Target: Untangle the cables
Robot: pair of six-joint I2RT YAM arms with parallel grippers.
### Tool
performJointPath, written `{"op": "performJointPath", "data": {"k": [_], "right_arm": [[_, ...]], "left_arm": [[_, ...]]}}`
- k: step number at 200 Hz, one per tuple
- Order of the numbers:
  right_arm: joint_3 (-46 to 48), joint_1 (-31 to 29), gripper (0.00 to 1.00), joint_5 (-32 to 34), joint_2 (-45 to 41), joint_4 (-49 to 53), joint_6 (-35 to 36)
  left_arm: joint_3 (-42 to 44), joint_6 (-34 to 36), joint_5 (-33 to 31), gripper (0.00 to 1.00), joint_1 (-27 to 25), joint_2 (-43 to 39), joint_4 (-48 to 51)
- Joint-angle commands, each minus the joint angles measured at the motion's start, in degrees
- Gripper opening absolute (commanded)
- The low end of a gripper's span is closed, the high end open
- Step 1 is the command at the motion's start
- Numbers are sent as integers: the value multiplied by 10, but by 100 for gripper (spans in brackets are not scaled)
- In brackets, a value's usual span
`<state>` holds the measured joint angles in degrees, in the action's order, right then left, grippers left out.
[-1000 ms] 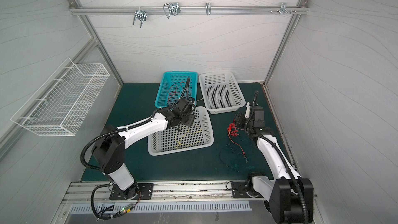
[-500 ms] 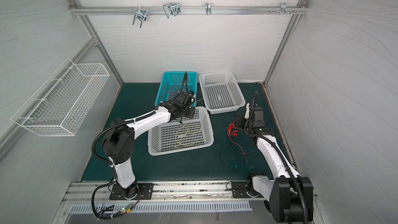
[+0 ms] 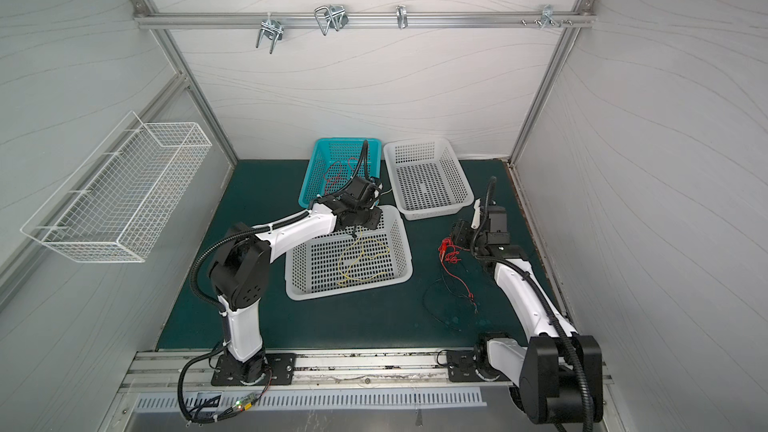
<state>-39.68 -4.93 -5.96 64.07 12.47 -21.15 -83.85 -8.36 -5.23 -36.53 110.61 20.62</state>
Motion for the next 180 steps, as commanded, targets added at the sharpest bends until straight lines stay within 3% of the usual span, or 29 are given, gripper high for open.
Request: {"op": "performJointPath", "data": {"k": [1,21,115,180], "right_arm": [[4,-4,60,4,7,-12,2],[3,-4,60,4,9,-13,1],[-5,-4,60,2,17,-14,4],[-9,-4,60,-6,21,-18,1]], "left_arm": [[-29,1,2,15,1,15,1],[-29,-1,-14,0,1,17,0],[71,18,-34,0,-1,-76,-26],[134,39,-8,0,-2,-148,-56]]}}
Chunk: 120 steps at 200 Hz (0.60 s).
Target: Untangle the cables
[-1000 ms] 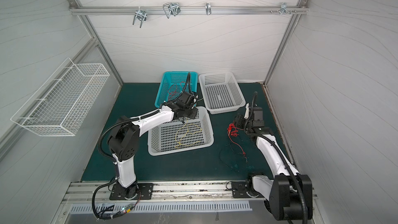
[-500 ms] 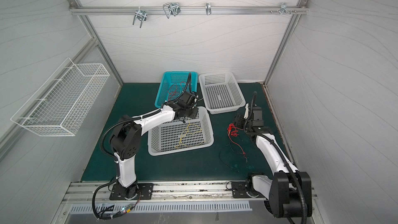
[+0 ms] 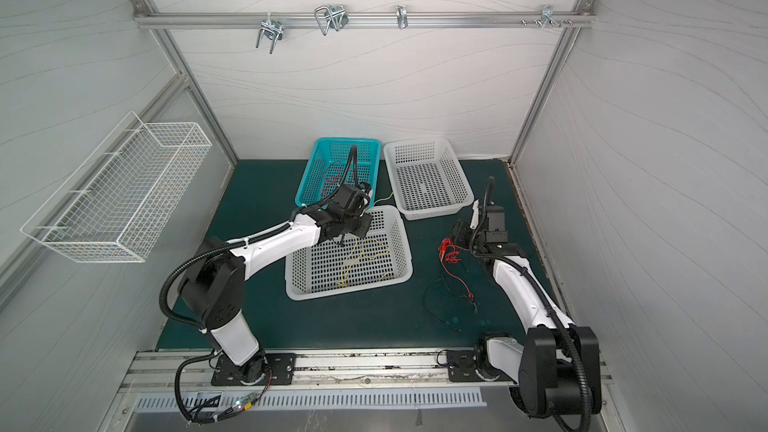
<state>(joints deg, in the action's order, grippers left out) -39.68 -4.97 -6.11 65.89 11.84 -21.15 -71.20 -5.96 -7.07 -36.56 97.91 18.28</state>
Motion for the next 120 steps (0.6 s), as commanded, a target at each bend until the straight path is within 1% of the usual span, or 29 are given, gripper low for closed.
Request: {"op": "performJointPath", "data": {"k": [1,32,57,96,120], "right_arm": [[-9,-4,60,-5,3,-11,1],[-10,-4,60,-5,-5,-5,4],[-6,-4,60,-1,-13,-3,5],[-1,-4,60,-1,-17,-2,2],[0,-3,60,0,-16,-2,3]], "left_arm": [[8,15,12,0,-2,-22,-32],[26,20,32,0,-1,-42,-52],[37,28,71,0,-1,-55,-67],[37,47,146,0,-2,-67,-45],[37,62,158,0,-1,-77,2]]}}
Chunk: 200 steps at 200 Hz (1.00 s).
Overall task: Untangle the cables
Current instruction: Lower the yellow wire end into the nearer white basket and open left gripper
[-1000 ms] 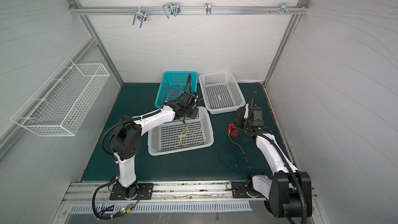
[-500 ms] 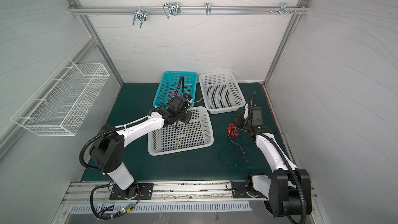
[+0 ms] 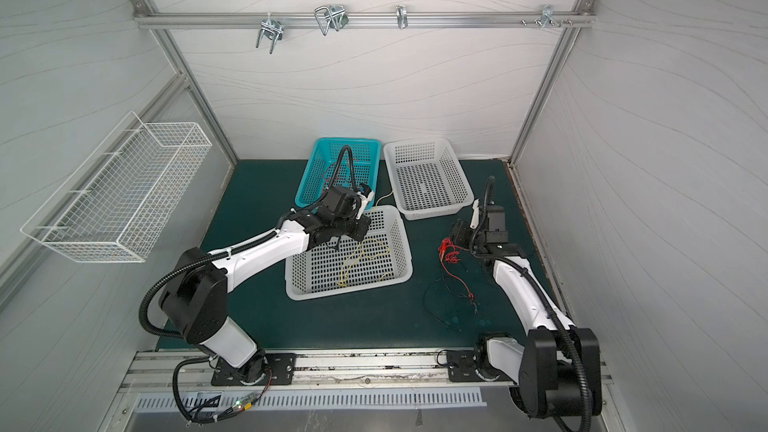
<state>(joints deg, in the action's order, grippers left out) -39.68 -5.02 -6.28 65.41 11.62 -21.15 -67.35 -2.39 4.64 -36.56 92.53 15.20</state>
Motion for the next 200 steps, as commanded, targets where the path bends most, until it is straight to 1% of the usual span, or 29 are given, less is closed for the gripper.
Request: {"op": "performJointPath", "data": {"k": [1,19,41,57,70,80,102,123,142,155,164,171,188,200], "right_arm": [[0,-3,60,1,-10,0,4],[2,-3,60,4,-8,-1,4],[4,-3,60,4,-4,-6,1],[4,-3,60,2,-1,-13,-2],[4,-3,61,0,2,-17,-4],[4,-3,61,-2,6,-19,-6],[1,-3,61,-7,13,-24,-10],[-2,-3,61,-12,17,-24,-9],[-4,-3,61,-9,14,-17,-3],[-3,-3,61,-1,12,-9,3],[-2,-3,61,3,10,-6,5],[0,-3,61,6,10,-5,6],[5,-3,61,10,11,-6,7],[8,-3,62,13,13,-8,8]], "left_arm": [[-1,27,40,0,-2,-24,35],[10,31,52,0,-2,-36,72],[43,16,57,0,-2,-59,88],[72,-3,38,0,-1,-77,94],[92,-27,9,0,-2,-82,94],[101,-45,-16,0,-2,-76,97],[94,-84,-67,0,-1,-32,113],[71,-103,-85,0,-3,13,125],[62,-106,-97,0,-4,27,117],[58,-107,-110,15,-4,27,113],[56,-106,-116,20,-4,21,110],[55,-106,-120,26,-4,15,106],[55,-104,-127,47,-4,0,100],[54,-101,-133,57,-4,-10,98]]}}
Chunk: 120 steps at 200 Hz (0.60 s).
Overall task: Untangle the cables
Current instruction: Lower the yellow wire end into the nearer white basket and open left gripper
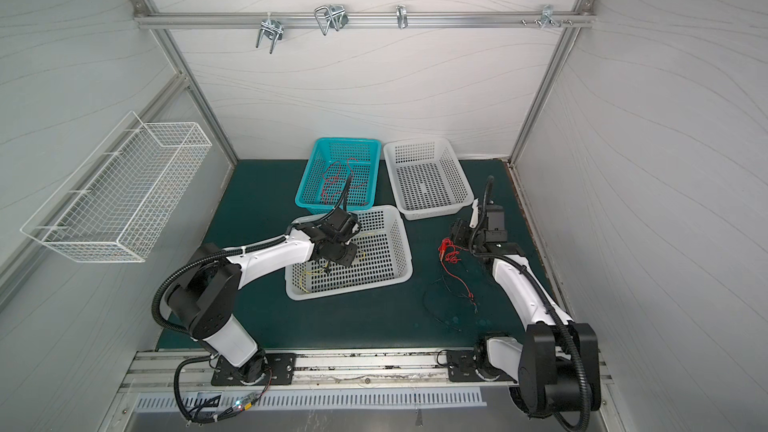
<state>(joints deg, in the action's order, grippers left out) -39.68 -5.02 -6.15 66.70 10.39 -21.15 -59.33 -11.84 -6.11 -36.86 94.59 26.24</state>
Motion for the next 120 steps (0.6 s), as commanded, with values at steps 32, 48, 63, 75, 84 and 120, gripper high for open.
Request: {"op": "performJointPath", "data": {"k": [32,48,63,75,84,120], "right_arm": [[10,-3,62,12,11,-5,8],[6,-3,62,11,18,-5,8],[4,-3,62,10,23,-5,10],[3,-3,62,10,27,-4,11],[1,-3,62,8,31,-2,12],[-22,-3,62,10,46,36,13]], "left_arm": [[-35,-2,-39,71,-2,-54,-13],[-39,0,-37,76,-3,-63,-16],[-43,1,-40,80,-4,-70,-18],[-47,-2,-44,88,-5,-75,-19],[-51,-1,-44,98,-8,-77,-21],[-76,23,-47,99,-33,-80,-41]]}}
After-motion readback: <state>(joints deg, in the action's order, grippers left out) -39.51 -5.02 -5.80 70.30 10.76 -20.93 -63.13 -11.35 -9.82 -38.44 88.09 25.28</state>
